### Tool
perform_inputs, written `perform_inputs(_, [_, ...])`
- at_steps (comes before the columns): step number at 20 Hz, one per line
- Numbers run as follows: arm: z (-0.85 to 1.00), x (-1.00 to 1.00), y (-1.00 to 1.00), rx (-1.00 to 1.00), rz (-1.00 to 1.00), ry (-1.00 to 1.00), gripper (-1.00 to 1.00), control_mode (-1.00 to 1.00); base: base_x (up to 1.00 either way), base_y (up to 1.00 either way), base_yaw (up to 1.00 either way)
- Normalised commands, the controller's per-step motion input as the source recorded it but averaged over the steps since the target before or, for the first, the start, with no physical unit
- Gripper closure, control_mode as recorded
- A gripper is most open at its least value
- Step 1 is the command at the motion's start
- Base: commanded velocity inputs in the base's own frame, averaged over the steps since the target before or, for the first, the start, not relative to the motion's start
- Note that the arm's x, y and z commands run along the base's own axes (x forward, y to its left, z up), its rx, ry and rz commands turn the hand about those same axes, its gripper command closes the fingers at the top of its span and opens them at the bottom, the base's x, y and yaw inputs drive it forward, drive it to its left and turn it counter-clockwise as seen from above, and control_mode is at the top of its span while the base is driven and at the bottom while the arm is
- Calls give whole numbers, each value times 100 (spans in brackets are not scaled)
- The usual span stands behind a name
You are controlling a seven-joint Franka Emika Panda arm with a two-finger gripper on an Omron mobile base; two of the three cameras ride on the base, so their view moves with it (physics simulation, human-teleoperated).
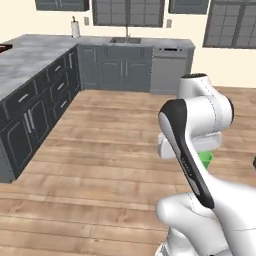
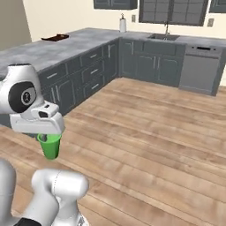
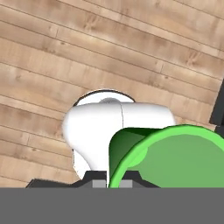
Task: There is a tray on the dining counter. Grab the cup, mug, and pitcher and place them on the tray. The pitcher may be placed next to the tray if it cannot fit the tray.
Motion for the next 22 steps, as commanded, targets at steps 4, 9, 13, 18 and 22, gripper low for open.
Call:
perform_inputs(4, [0, 0, 0, 0, 0, 0, 100, 100, 77, 75, 5])
perform_inputs(9, [0, 0, 0, 0, 0, 0, 100, 100, 54, 100, -4])
perform_inputs(13, [0, 0, 0, 0, 0, 0, 100, 100, 76, 100, -14])
perform_inputs(18, [0, 0, 0, 0, 0, 0, 100, 100, 67, 100, -10])
perform_inputs(22, [0, 0, 0, 0, 0, 0, 100, 100, 63, 100, -19])
